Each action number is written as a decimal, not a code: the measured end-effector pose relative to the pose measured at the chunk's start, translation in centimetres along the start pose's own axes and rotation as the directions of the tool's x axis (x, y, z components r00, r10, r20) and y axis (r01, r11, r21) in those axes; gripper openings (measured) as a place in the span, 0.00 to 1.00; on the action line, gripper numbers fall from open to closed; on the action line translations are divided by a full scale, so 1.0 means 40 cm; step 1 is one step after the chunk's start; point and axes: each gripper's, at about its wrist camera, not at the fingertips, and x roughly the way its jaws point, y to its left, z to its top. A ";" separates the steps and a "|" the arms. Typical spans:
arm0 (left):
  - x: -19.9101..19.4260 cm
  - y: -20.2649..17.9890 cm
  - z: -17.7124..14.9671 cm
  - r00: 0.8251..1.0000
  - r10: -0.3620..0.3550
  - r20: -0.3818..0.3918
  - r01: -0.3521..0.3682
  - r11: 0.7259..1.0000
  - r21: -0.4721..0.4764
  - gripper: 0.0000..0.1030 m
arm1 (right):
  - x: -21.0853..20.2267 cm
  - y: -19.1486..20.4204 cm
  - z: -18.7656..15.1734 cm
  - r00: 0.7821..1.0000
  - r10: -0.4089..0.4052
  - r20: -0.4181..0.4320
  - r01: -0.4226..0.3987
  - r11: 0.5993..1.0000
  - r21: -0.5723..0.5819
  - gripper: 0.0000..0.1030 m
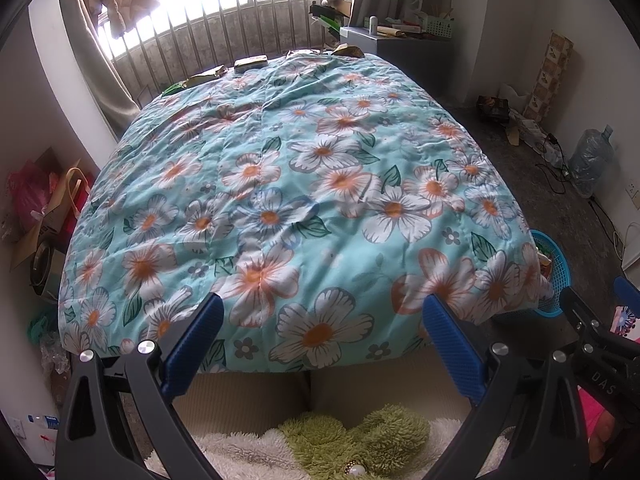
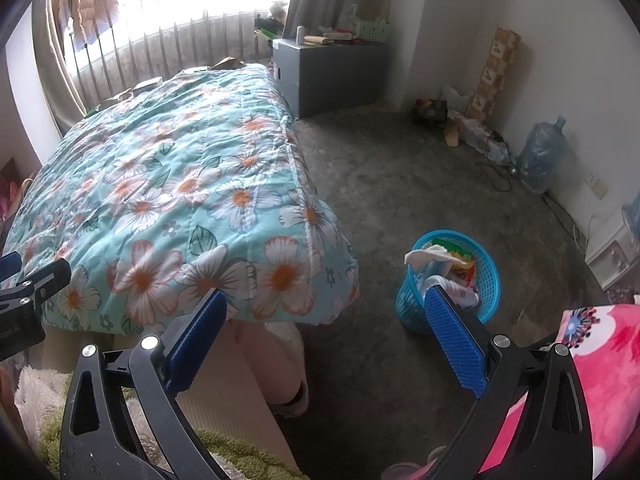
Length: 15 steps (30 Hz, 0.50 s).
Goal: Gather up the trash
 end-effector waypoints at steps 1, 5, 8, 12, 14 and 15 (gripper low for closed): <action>0.000 -0.001 0.000 1.000 0.000 -0.001 0.000 1.000 0.000 0.95 | 0.000 0.000 0.000 1.000 0.000 0.000 0.000 1.000 0.000 0.92; 0.000 -0.001 -0.001 1.000 0.000 0.000 0.000 1.000 0.001 0.95 | 0.000 0.000 0.000 1.000 0.000 0.001 0.000 1.000 -0.001 0.92; 0.000 -0.001 -0.001 1.000 0.000 0.000 0.000 1.000 -0.001 0.95 | 0.000 0.000 0.000 1.000 0.000 0.000 0.000 1.000 -0.001 0.92; 0.000 0.000 -0.002 1.000 0.000 0.000 0.000 1.000 0.001 0.95 | -0.001 0.000 0.000 1.000 0.000 0.001 0.000 1.000 0.000 0.92; 0.000 0.000 -0.002 1.000 0.000 0.000 0.000 1.000 0.001 0.95 | -0.002 0.001 0.002 1.000 0.000 0.001 0.000 1.000 0.000 0.92; 0.000 0.000 -0.003 1.000 0.000 0.000 0.000 1.000 0.001 0.95 | -0.002 0.000 0.002 1.000 0.000 0.002 0.000 1.000 0.000 0.92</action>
